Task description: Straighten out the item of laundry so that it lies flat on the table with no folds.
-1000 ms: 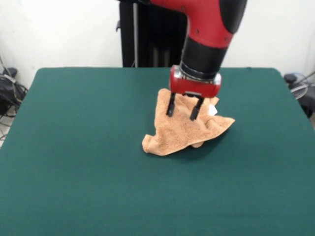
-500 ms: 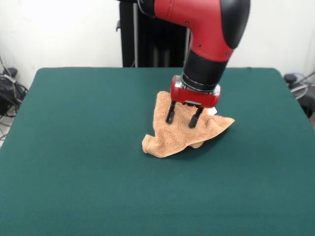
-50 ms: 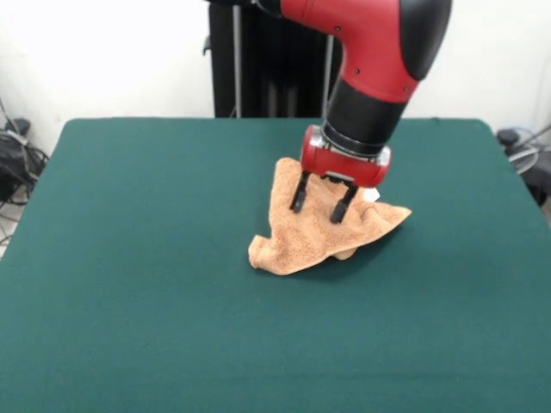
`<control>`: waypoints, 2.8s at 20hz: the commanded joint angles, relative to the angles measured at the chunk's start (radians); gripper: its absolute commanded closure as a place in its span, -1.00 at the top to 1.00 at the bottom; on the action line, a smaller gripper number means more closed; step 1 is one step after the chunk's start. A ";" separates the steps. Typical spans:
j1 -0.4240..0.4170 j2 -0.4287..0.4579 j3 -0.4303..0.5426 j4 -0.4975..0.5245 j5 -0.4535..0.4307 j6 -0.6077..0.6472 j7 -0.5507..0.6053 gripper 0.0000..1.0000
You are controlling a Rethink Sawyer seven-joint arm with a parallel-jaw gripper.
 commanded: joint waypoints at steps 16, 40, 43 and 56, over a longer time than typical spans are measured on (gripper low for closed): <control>0.096 0.037 -0.113 -0.081 0.208 0.126 0.336 1.00; 0.192 0.120 -0.151 -0.114 0.343 0.119 0.374 1.00; 0.194 0.133 -0.147 -0.123 0.353 0.112 0.384 1.00; 0.146 0.129 -0.073 -0.051 0.370 -0.016 0.385 1.00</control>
